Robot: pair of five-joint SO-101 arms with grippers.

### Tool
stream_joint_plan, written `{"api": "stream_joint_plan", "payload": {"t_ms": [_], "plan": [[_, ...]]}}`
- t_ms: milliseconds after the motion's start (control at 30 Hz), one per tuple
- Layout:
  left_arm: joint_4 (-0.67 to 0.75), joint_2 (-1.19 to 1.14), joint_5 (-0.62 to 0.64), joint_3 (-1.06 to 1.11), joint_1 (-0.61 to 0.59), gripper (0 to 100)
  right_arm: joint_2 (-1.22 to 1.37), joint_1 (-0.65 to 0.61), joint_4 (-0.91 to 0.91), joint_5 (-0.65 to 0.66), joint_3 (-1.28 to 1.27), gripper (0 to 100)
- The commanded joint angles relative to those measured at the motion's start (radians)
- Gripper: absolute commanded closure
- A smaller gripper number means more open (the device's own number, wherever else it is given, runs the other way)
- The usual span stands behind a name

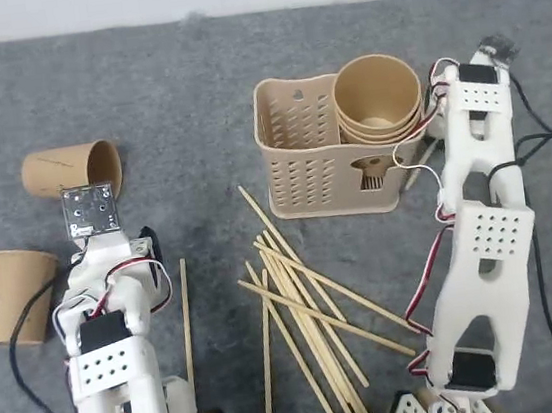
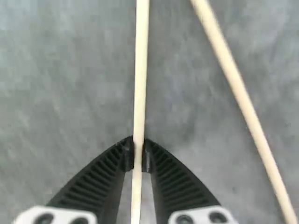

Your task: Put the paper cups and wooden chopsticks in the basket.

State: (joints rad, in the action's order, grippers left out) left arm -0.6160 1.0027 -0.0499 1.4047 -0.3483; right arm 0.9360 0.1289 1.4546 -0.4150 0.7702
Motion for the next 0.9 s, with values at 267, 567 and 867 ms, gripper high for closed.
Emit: {"api": "stream_joint_plan", "payload": {"t_ms": [267, 567, 867], "plan": [[0.021, 0.003, -0.009, -0.019, 0.002, 83, -0.34, 0.191, 0.34, 0.255, -0.161, 99.2], [0.021, 0.003, -0.009, -0.019, 0.002, 83, -0.71, 0.331, 0.318, 0.473, -0.64, 99.2], [0.021, 0.003, -0.009, -0.018, 0.002, 83, -1.121, 0.272, 0.015, 0.692, -1.204, 99.2]]}}
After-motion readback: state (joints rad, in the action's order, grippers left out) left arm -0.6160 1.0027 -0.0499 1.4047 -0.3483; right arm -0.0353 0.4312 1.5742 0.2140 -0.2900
